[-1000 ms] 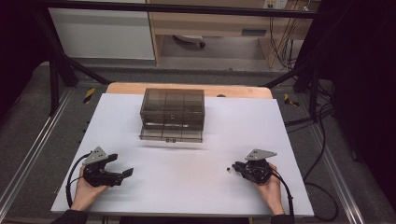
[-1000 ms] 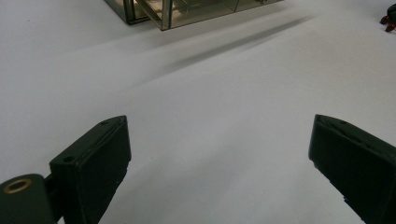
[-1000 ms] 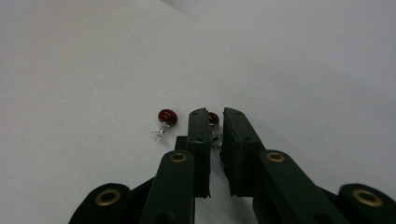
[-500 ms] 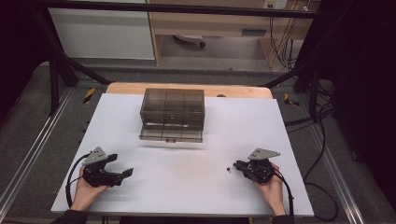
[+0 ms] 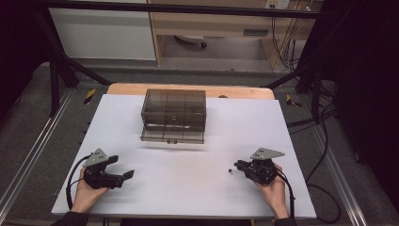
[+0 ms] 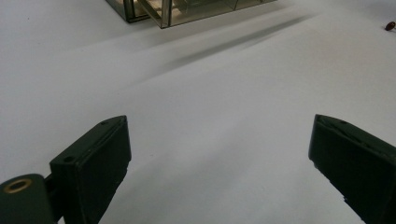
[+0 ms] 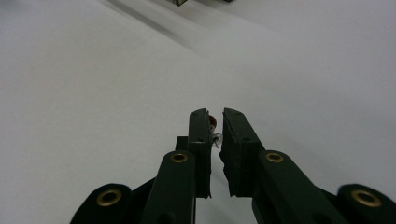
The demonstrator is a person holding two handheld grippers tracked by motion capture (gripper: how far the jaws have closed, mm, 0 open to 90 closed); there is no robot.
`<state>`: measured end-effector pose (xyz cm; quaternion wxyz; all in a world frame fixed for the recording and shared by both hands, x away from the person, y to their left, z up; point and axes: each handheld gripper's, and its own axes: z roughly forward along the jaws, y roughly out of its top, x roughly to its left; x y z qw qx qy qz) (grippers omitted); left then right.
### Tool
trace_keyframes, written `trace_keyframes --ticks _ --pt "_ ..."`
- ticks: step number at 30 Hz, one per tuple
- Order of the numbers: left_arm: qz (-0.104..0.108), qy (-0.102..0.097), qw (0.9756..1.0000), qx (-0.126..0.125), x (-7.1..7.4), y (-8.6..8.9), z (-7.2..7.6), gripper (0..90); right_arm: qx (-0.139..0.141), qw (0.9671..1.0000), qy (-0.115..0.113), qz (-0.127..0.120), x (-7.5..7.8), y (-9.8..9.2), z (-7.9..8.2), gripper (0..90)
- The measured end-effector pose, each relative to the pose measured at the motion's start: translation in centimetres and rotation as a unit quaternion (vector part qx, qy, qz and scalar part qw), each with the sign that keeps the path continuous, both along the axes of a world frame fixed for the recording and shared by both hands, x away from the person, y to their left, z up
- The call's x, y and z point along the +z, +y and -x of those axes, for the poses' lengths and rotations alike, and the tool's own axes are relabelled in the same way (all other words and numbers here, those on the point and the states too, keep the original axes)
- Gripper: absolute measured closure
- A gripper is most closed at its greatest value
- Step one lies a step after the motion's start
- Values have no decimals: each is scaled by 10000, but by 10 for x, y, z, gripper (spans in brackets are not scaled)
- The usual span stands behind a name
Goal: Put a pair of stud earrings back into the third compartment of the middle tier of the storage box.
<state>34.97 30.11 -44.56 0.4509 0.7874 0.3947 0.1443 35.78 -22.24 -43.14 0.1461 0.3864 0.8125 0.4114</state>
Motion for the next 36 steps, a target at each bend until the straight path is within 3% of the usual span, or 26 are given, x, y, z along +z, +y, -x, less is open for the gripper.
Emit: trace_keyframes --ticks 17,36 --pt "-19 2 10000 -13 -1 -1 0 54 266 9996 -11 40 14 51 -13 822" --pt "-34 0 10000 -31 -1 -2 1 54 276 9995 -64 -118 29 85 -35 823"
